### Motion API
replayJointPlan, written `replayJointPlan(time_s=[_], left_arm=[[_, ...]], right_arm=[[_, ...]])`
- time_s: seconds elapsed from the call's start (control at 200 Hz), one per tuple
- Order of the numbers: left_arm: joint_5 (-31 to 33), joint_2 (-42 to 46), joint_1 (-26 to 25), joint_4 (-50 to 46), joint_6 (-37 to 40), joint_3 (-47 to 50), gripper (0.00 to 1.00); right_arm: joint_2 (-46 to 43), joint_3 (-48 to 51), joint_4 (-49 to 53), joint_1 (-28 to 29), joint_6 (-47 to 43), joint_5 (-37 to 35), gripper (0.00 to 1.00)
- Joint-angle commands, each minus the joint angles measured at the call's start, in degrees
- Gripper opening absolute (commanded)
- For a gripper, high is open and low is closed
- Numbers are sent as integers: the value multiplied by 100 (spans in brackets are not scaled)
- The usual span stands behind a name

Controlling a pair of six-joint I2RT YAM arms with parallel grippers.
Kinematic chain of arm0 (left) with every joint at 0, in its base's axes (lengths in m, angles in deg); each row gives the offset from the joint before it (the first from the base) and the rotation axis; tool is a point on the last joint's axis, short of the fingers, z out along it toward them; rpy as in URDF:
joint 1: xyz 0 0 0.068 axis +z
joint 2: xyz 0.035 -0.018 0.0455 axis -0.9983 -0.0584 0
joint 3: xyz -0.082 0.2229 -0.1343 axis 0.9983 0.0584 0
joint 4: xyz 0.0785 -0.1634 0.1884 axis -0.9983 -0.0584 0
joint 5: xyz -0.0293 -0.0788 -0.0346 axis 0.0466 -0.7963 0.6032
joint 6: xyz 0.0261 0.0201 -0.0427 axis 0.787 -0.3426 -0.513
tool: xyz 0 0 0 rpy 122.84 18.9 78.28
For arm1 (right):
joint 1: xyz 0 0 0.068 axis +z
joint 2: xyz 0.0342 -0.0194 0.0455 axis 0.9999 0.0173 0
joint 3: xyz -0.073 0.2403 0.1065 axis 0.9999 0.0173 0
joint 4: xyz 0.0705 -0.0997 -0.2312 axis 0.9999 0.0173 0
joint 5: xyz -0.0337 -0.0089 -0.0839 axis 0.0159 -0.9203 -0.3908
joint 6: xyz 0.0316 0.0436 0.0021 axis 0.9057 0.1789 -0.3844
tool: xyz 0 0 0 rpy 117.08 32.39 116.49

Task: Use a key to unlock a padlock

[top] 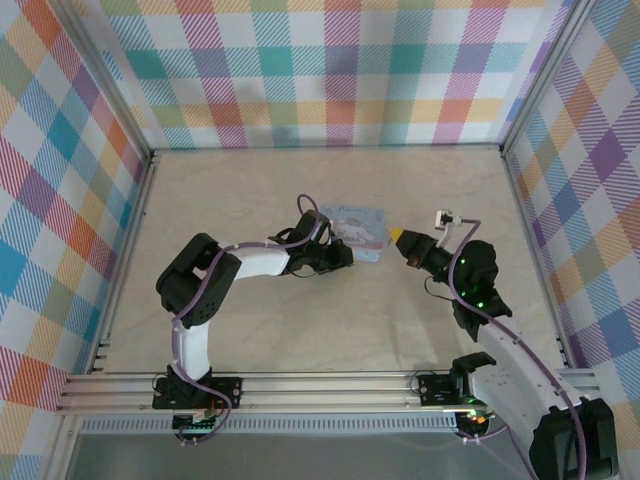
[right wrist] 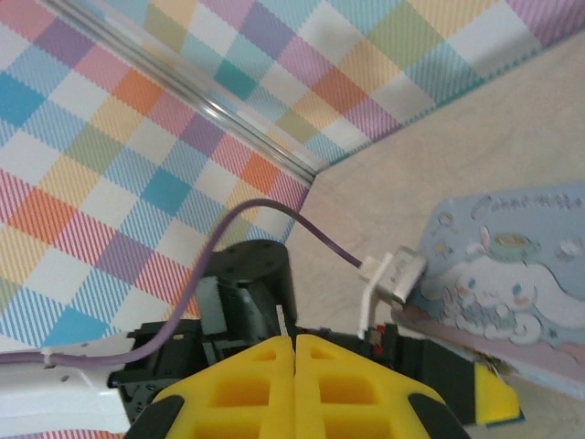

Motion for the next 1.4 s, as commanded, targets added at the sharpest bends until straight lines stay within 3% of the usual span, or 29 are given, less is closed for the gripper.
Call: replayJointPlan(time_s=[0.0,0.35,0.63,0.885,1.125,1.4], left_arm=[[74,312,64,80,-141,-245,12],[48,274,84,147,-391,-394,12],[48,259,103,230,-495,-412,12],[33,272,113,440,-601,-325,12],[-14,268,121,788,-723,-173,12],[-25,352,139,1134,-821,42,12]], right_arm=[[-34,317,-694,42,713,-309,0],[410,1097,-1176,524,1477,-1252,0],[1687,1280,-2193,1154,1874,-1833,0],[3125,1232,-3385,1310,2267,-1937,0],[4901,1207,-5423,1403,2819,-1840,0],[4987,1071,-5427,1571,2601,-1892,0]])
